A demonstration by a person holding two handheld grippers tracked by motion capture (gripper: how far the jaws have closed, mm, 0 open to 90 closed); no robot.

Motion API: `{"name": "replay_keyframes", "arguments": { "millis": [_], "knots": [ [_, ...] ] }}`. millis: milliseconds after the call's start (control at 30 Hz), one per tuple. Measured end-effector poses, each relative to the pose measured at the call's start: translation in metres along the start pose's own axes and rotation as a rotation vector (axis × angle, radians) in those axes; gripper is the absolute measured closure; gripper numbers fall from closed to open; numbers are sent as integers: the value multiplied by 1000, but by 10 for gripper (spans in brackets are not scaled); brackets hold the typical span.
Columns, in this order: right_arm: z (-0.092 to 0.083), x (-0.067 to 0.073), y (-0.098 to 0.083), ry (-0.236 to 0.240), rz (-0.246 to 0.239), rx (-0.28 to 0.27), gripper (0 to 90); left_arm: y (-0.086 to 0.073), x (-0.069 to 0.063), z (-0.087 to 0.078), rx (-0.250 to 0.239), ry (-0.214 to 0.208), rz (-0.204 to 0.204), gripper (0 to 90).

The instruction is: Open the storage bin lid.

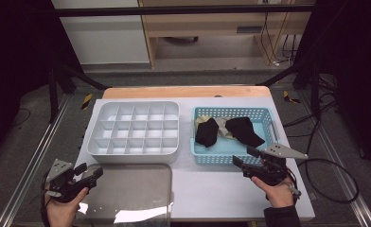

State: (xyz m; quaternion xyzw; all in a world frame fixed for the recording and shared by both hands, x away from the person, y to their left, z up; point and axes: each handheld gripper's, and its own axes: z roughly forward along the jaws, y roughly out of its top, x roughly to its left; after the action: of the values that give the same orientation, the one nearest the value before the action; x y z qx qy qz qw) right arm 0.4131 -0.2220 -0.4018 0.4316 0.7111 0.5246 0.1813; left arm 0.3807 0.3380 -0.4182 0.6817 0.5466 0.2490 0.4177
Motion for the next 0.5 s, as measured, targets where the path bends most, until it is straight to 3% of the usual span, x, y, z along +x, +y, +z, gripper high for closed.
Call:
{"name": "replay_keyframes", "arguments": {
  "millis": [267,500],
  "knots": [
    [-1,-17,9,-25,11,-10,309,-1,5,1,-2,5,-13,322],
    [9,-28,18,-38,26,-14,304,-4,6,6,8,0,-5,342]
  ]
}}
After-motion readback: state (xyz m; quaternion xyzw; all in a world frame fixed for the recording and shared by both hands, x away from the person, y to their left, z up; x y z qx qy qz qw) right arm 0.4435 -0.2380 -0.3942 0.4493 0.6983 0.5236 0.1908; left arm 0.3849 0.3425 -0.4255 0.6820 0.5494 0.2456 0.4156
